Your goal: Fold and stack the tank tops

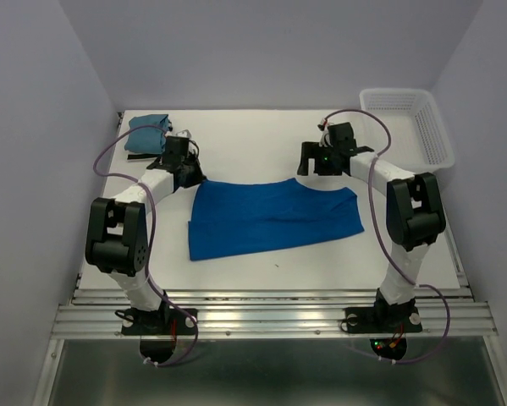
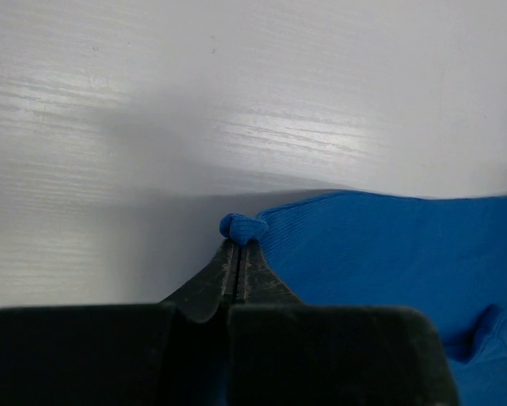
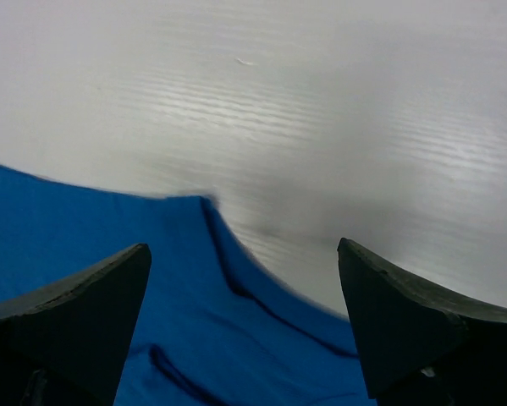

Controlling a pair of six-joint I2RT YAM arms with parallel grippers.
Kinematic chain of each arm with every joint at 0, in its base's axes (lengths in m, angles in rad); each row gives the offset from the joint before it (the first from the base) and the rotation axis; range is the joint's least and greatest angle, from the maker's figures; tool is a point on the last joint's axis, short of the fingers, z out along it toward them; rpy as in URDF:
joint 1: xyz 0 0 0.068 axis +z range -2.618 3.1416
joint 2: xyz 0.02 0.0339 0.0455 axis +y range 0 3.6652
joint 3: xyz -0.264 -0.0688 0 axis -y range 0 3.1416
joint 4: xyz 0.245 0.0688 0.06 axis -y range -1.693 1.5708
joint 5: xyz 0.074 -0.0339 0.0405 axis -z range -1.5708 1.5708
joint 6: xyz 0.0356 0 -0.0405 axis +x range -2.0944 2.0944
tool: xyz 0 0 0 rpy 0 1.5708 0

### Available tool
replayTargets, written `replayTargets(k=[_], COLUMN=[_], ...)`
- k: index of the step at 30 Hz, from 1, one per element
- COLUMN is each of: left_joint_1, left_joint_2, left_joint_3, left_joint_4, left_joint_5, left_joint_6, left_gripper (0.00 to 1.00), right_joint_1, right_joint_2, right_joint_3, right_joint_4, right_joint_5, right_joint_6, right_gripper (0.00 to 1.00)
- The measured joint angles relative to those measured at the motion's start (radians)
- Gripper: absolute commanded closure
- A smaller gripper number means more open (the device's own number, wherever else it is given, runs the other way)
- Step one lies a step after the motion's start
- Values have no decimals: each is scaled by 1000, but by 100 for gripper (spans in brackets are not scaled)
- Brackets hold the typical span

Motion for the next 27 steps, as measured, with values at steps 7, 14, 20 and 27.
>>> replayTargets(k=[7,14,20,27], left_joint_1=[-1,-1,-1,-1], left_joint_2=[-3,-10,-41,-78], left_joint_3=[-21,-34,-63,-93], left_joint_4=[11,14,24,37], left_joint_5=[5,5,2,0], left_joint_6=[13,17,18,16], left_gripper=[100,100,100,100], right_joint_1=[95,130,129,129], right_joint_2=[142,199,199,190], right_joint_3=[156,177,157,139], right_joint_4=[4,-14,-8,13], right_joint_5=[-12,29,19,-24], right_joint_6=[-28,-27,-21,-24], right_gripper=[19,51,83,99])
